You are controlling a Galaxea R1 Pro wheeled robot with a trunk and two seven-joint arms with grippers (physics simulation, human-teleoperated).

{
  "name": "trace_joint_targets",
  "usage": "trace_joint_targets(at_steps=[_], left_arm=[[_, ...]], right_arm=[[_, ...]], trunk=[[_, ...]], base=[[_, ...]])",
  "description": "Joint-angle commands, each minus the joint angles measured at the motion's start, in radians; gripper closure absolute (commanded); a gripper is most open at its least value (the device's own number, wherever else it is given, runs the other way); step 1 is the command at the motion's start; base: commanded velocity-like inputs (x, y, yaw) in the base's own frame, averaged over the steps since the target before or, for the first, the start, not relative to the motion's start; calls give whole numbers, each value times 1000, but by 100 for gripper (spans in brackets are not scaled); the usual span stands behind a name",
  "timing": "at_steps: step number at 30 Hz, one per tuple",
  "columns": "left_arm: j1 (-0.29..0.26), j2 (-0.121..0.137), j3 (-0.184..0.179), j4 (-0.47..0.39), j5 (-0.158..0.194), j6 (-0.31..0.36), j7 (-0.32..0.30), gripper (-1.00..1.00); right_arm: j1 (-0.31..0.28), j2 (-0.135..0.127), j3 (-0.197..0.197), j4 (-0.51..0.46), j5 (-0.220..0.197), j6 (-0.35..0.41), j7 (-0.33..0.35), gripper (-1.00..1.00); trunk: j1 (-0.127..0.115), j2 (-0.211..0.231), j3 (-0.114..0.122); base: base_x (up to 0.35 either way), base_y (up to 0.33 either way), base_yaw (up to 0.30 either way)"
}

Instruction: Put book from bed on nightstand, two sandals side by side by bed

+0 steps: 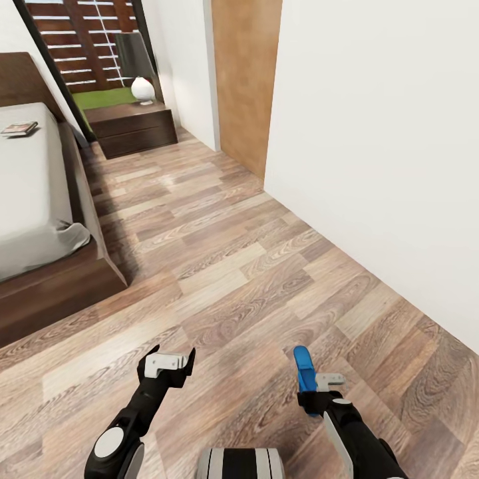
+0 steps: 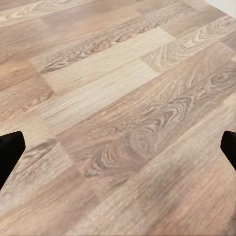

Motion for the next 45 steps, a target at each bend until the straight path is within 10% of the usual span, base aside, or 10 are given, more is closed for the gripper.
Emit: trace_joint_targets(at_steps=[1, 31, 45], left_arm=[[0, 0, 0, -1, 1, 5, 1, -100], [0, 0, 0, -2, 1, 6, 2, -100], [0, 0, -2, -2, 1, 7, 2, -100]], right_arm=[[0, 0, 1, -2, 1, 6, -3, -100], [0, 0, 1, -2, 1, 6, -4, -100], [0, 0, 1, -2, 1, 6, -6, -100]], trunk=[[0, 0, -1], [0, 0, -1], [4, -3, -39]], base=[[40, 0, 0], [123, 0, 0], [0, 0, 0]])
